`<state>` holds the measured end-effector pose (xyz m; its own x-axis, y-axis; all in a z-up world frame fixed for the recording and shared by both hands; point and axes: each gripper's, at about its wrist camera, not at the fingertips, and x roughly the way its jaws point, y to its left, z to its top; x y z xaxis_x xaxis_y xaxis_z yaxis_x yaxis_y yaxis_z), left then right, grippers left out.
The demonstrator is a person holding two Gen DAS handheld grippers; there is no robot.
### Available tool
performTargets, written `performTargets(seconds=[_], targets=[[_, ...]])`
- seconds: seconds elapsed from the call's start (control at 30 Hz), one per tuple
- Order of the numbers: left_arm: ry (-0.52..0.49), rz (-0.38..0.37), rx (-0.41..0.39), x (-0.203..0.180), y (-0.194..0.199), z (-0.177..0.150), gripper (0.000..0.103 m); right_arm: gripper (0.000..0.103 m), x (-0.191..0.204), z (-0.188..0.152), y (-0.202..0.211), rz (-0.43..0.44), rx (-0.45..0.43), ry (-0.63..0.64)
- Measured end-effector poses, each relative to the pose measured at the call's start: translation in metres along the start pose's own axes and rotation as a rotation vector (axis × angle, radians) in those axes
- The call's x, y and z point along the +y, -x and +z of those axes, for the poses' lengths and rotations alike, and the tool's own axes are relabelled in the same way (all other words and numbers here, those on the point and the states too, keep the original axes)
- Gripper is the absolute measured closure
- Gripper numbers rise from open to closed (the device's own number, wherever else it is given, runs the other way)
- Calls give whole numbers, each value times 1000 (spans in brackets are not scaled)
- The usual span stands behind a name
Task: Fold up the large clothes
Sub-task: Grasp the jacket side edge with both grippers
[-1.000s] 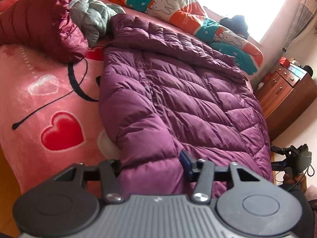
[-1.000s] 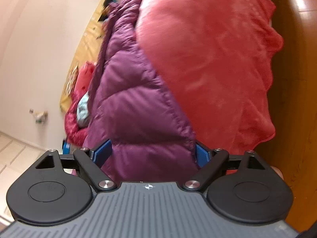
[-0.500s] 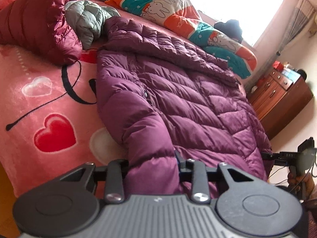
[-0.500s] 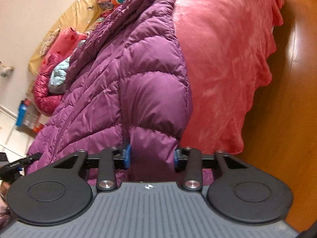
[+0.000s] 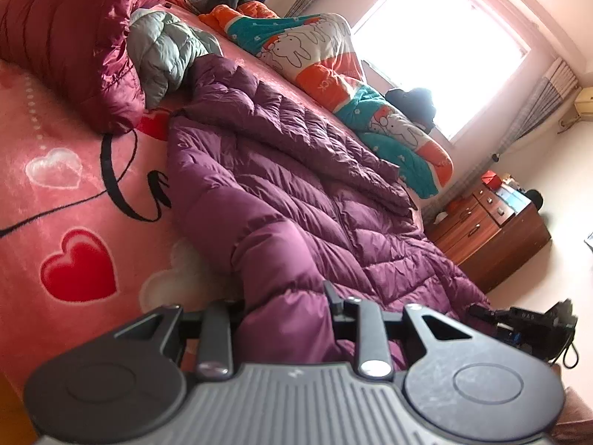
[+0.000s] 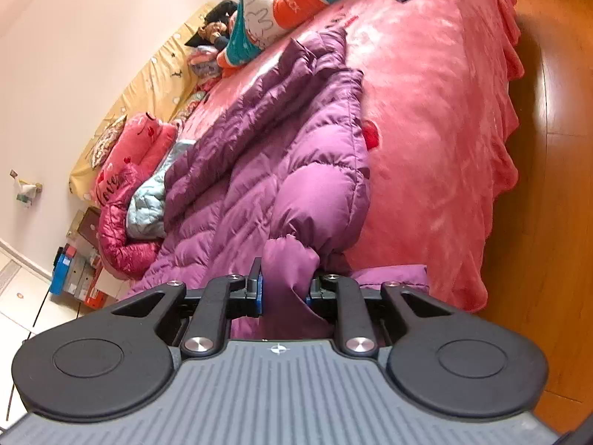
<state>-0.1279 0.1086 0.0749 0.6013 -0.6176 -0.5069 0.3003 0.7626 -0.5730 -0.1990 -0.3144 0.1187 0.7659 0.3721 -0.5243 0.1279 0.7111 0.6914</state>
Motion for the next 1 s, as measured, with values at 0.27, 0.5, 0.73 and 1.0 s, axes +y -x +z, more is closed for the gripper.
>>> performTargets(seconds=[0.27,0.5,0.73,1.0], targets=[[25,28,51,9,-6,-5,74,76,0,-11,-20,-46,64,-41],[4,58,101,7,-19,-7,59,30,-1,-17,-30,-86,55,-145],[-47,80,136,7,-26,-14,64,33,17,-19,-45,-226,102,-61],[17,-28,82,4,-8,-10,88,77,13,-22,-23,-146,89,-23]])
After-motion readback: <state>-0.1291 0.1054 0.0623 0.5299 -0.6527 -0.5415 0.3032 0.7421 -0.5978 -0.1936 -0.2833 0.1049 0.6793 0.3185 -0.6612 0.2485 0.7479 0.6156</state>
